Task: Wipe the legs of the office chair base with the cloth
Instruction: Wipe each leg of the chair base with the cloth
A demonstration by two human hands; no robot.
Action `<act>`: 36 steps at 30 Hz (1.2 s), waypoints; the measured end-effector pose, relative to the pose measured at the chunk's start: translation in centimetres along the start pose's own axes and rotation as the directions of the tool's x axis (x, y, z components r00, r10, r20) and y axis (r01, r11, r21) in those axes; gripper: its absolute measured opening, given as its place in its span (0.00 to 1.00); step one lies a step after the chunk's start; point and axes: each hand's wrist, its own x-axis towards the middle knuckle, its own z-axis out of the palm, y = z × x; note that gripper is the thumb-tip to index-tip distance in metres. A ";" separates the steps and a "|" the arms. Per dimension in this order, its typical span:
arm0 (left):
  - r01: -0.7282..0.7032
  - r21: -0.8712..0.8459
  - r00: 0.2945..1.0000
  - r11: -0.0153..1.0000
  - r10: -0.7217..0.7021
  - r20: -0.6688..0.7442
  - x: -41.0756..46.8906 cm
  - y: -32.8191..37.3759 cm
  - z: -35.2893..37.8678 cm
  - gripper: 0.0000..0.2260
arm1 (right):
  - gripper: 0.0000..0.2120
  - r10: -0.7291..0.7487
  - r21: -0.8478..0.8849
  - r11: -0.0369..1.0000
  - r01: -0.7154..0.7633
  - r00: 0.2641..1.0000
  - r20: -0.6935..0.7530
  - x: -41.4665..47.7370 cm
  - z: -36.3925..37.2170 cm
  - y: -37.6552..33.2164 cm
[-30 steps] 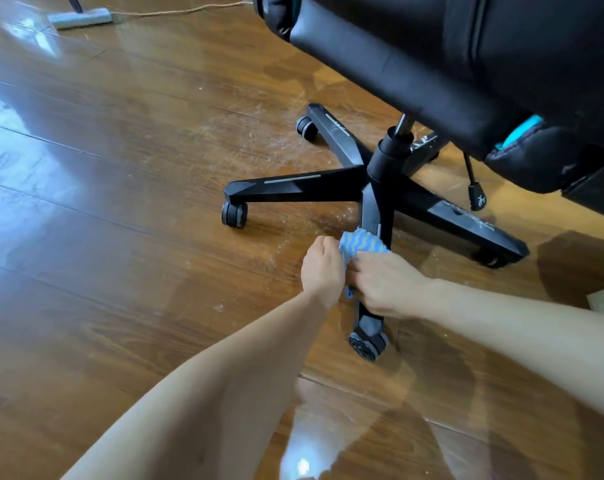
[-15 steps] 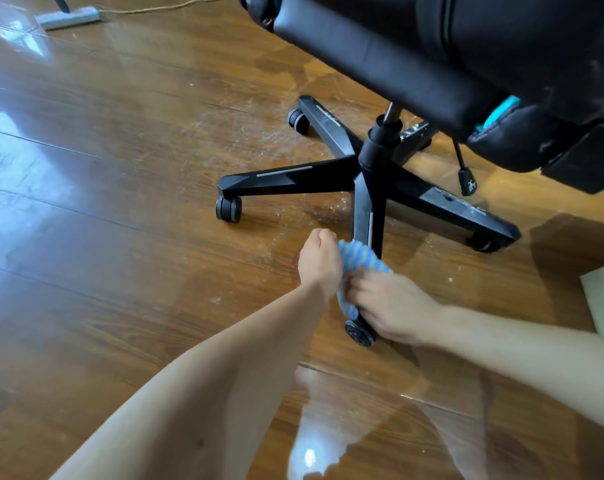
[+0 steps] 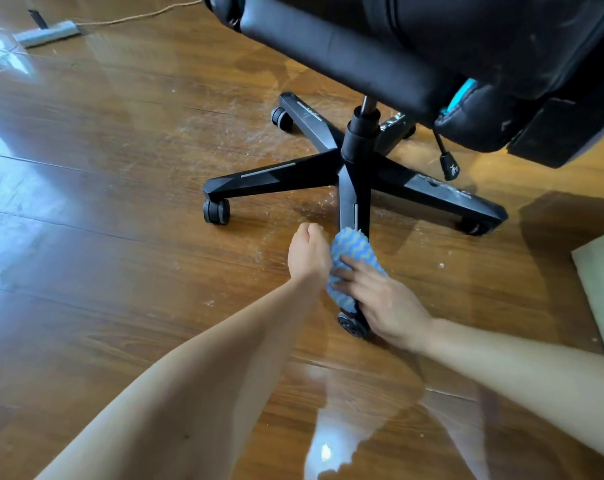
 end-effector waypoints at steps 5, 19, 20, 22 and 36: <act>0.013 -0.009 1.000 1.000 -0.013 0.012 0.8 0.8 0.8 0.17 | 0.31 -0.095 0.088 0.992 0.094 0.995 0.008 -5.3 2.0 -0.8; 0.077 -0.039 0.994 0.996 -0.074 0.080 0.5 -0.4 0.4 0.17 | 0.29 0.435 0.263 0.885 -0.384 0.884 -0.170 2.6 1.0 -0.2; 0.074 -0.034 0.993 0.997 -0.071 0.097 0.6 -0.5 0.4 0.17 | 0.28 0.435 0.278 0.881 -0.382 0.886 -0.162 1.2 1.4 -1.4; 0.073 -0.039 0.991 0.997 -0.068 0.114 1.1 -0.3 0.7 0.18 | 0.27 0.396 0.298 0.891 -0.344 0.907 -0.139 -2.1 1.9 -3.5; 0.049 -0.001 0.972 0.999 -0.048 0.230 2.5 0.0 2.0 0.14 | 0.22 0.824 0.579 0.498 -0.645 0.560 -0.085 9.3 -1.8 2.6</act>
